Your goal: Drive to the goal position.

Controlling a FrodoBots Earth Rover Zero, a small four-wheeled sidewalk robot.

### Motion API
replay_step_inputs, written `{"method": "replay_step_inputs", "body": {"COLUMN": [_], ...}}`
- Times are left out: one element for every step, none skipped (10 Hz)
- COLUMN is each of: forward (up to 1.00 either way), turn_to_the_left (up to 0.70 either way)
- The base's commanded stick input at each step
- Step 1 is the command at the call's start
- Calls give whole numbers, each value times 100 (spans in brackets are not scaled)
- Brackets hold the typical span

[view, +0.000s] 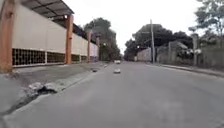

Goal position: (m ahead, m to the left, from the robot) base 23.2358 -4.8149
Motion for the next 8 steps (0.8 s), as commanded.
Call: {"method": "replay_step_inputs", "body": {"forward": [100, 100, 100, 100, 100, 100, 100, 100], "turn_to_the_left": [-19, -30, -22, -8, 0, 0, 0, -1]}}
